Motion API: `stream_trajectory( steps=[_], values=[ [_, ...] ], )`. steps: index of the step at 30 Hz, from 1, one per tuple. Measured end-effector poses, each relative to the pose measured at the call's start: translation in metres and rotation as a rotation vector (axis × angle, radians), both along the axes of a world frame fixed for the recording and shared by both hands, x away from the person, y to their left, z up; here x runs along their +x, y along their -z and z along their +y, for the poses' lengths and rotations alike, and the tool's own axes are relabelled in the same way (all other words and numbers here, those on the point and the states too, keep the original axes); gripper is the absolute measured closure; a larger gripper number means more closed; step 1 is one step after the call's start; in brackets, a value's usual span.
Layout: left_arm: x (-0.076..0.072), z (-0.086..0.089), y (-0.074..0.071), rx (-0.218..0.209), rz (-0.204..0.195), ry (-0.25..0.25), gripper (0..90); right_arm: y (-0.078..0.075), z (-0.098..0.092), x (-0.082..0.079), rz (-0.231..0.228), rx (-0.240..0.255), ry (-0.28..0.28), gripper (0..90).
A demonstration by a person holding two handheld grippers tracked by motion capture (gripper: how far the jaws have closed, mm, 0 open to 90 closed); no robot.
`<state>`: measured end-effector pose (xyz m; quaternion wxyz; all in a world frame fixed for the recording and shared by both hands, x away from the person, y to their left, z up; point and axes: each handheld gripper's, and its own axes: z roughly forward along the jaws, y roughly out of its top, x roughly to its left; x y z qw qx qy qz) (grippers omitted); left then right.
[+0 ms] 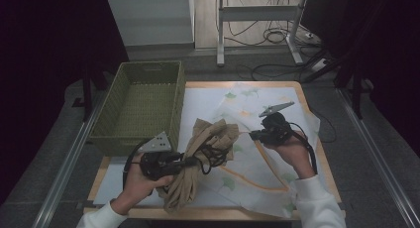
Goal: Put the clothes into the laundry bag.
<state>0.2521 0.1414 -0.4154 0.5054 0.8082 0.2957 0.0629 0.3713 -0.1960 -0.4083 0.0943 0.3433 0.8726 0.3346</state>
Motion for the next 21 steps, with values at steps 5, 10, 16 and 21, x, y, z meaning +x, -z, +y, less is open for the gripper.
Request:
stream_trajectory(
  steps=[5, 10, 16, 21],
  values=[
    [-0.002, -0.005, 0.004, 0.019, 0.002, 0.010, 78.9, 0.000, 0.000, 0.000, 0.002, 0.000, 0.000, 86.8],
    [-0.005, -0.010, 0.007, 0.034, 0.013, 0.034, 78.9, 0.000, 0.000, 0.000, -0.003, 0.002, 0.000, 86.8],
    [-0.005, -0.018, 0.014, 0.056, 0.031, 0.056, 78.9, -0.001, -0.001, 0.000, -0.004, 0.002, 0.003, 86.8],
    [-0.007, -0.025, 0.020, 0.071, 0.045, 0.077, 78.9, -0.001, -0.001, 0.000, -0.003, 0.002, 0.005, 86.8]
  ],
)
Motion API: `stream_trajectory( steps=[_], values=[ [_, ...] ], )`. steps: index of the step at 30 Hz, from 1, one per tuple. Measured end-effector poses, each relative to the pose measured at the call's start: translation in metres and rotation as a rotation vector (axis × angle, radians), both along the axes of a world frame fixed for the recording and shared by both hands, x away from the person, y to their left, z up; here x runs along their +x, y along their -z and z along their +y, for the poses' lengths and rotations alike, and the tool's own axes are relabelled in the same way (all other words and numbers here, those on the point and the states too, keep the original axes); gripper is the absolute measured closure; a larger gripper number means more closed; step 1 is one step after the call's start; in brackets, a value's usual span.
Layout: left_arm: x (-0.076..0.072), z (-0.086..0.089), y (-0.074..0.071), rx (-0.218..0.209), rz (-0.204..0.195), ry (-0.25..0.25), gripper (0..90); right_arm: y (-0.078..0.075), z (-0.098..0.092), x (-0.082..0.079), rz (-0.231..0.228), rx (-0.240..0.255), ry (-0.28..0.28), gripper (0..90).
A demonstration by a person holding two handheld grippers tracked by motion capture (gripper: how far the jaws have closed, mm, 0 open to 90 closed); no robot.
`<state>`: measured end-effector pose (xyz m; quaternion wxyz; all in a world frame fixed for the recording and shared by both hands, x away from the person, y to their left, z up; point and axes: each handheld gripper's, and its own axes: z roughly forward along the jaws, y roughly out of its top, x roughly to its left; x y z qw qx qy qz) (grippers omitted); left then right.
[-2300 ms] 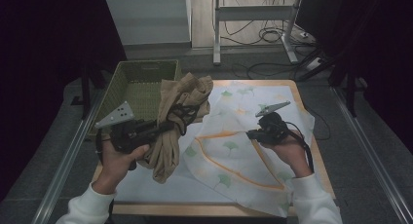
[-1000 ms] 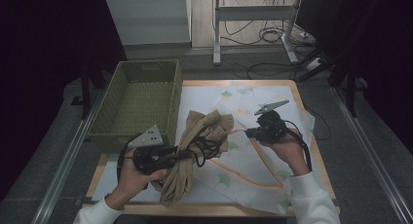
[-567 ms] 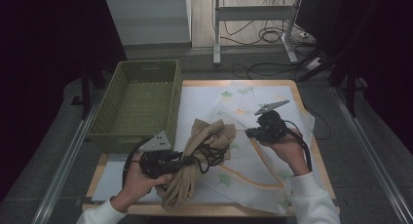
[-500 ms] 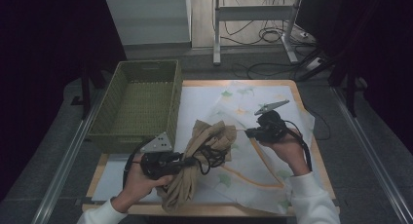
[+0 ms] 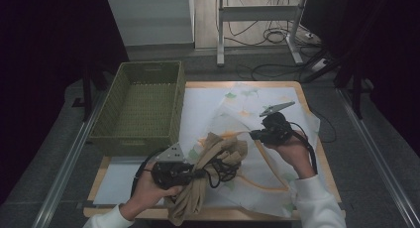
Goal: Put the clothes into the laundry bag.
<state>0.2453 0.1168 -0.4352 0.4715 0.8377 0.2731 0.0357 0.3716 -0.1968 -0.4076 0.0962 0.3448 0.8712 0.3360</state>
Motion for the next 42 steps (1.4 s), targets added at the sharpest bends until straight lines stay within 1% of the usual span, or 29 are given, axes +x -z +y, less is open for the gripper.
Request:
stream_trajectory(
  steps=[12, 15, 18, 20, 22, 23, 24, 28, 31, 38, 42],
  values=[
    [0.004, -0.010, 0.009, 0.033, 0.023, 0.018, 78.9, -0.002, -0.002, 0.000, -0.006, 0.008, 0.003, 86.8],
    [0.006, -0.015, 0.011, 0.044, 0.026, 0.023, 78.9, -0.002, -0.002, -0.001, -0.007, 0.012, 0.003, 86.8],
    [0.010, -0.020, 0.014, 0.062, 0.034, 0.018, 79.0, -0.003, -0.002, -0.001, -0.006, 0.017, 0.004, 86.8],
    [0.012, -0.025, 0.015, 0.073, 0.039, 0.020, 78.9, -0.003, -0.003, -0.001, 0.000, 0.029, -0.003, 86.8],
    [0.014, -0.028, 0.017, 0.078, 0.043, 0.022, 79.0, -0.004, -0.004, -0.001, -0.002, 0.031, -0.004, 86.8],
    [0.015, -0.029, 0.017, 0.086, 0.043, 0.027, 79.0, -0.004, -0.004, -0.001, -0.003, 0.032, -0.004, 86.8],
    [0.016, -0.031, 0.018, 0.083, 0.047, 0.024, 79.0, -0.004, -0.004, -0.001, -0.004, 0.032, -0.003, 86.8],
    [0.021, -0.038, 0.020, 0.092, 0.055, 0.029, 79.0, -0.005, -0.004, -0.002, -0.003, 0.034, -0.003, 86.8],
    [0.026, -0.043, 0.021, 0.109, 0.058, 0.028, 79.0, -0.005, -0.004, -0.002, -0.004, 0.036, -0.006, 86.8],
    [0.037, -0.057, 0.020, 0.109, 0.060, 0.022, 79.0, -0.007, -0.004, -0.003, -0.008, 0.039, -0.010, 86.8],
    [0.042, -0.063, 0.021, 0.109, 0.070, 0.020, 78.9, -0.008, -0.004, -0.004, -0.012, 0.045, -0.010, 86.8]
  ],
)
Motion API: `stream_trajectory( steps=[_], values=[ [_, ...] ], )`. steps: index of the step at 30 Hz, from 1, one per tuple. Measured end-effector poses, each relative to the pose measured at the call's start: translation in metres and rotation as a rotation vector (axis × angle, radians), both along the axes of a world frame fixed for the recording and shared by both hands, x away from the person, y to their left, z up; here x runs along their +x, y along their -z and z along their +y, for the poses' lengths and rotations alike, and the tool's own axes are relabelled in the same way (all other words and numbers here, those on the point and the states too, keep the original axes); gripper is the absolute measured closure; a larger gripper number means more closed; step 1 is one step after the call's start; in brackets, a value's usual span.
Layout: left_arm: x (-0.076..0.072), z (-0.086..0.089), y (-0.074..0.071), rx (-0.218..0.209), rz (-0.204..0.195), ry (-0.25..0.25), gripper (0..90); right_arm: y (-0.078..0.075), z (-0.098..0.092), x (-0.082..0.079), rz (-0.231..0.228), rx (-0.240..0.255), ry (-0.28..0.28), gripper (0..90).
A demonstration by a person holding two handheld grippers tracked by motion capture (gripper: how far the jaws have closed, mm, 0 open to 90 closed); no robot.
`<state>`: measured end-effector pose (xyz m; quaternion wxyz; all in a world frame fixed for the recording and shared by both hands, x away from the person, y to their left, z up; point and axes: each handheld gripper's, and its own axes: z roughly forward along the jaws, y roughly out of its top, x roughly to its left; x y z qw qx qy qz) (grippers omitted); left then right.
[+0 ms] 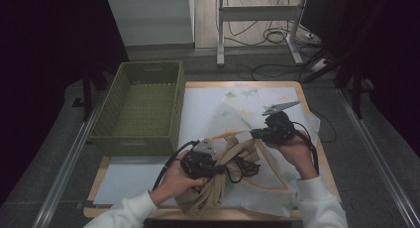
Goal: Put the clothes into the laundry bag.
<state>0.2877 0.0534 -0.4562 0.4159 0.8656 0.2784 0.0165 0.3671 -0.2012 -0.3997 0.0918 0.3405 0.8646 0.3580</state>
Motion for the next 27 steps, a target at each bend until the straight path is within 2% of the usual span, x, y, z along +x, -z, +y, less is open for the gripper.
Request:
stream_trajectory(
  steps=[10, 21, 27],
  values=[
    [0.015, -0.015, -0.001, 0.024, 0.004, -0.002, 78.9, -0.004, 0.000, -0.003, -0.006, 0.007, -0.005, 86.8],
    [0.031, -0.023, 0.003, 0.025, 0.020, -0.027, 78.9, -0.007, 0.000, -0.005, -0.014, 0.010, -0.010, 86.8],
    [0.034, -0.023, 0.002, 0.022, 0.001, -0.044, 78.9, -0.007, -0.001, -0.005, -0.013, 0.015, -0.009, 86.8]
  ],
)
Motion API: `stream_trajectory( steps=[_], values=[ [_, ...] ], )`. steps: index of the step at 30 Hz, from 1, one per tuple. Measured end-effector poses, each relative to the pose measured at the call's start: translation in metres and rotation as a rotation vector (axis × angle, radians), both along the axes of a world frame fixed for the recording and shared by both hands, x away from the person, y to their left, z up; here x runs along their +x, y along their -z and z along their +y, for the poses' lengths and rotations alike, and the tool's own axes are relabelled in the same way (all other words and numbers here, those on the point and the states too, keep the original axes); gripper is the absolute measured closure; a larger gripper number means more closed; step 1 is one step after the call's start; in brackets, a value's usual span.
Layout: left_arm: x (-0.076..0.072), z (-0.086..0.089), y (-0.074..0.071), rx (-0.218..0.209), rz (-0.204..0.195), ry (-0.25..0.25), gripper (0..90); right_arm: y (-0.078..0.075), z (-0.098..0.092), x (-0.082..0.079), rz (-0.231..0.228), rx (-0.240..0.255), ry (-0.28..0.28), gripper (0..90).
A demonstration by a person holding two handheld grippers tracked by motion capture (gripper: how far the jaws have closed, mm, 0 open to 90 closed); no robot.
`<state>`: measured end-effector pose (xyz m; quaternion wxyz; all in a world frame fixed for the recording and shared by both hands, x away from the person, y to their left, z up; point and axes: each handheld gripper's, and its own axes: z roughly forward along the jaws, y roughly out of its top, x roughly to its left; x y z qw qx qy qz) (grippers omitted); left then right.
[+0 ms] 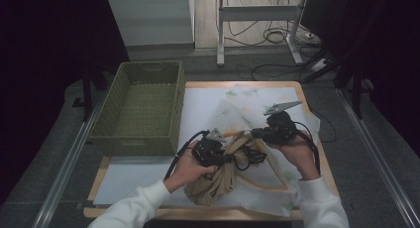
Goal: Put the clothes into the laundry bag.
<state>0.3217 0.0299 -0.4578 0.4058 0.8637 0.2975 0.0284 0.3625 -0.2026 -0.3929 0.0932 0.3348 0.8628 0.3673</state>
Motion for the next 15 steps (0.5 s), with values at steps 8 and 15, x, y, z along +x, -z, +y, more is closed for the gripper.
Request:
stream_trajectory(
  steps=[8, 15],
  values=[
    [0.009, -0.006, 0.000, 0.005, 0.001, -0.021, 78.9, -0.001, 0.001, -0.001, 0.000, -0.001, -0.004, 86.8],
    [0.016, -0.014, 0.002, 0.020, -0.017, -0.033, 78.9, -0.002, 0.001, -0.001, -0.002, 0.002, -0.003, 86.8]
  ],
)
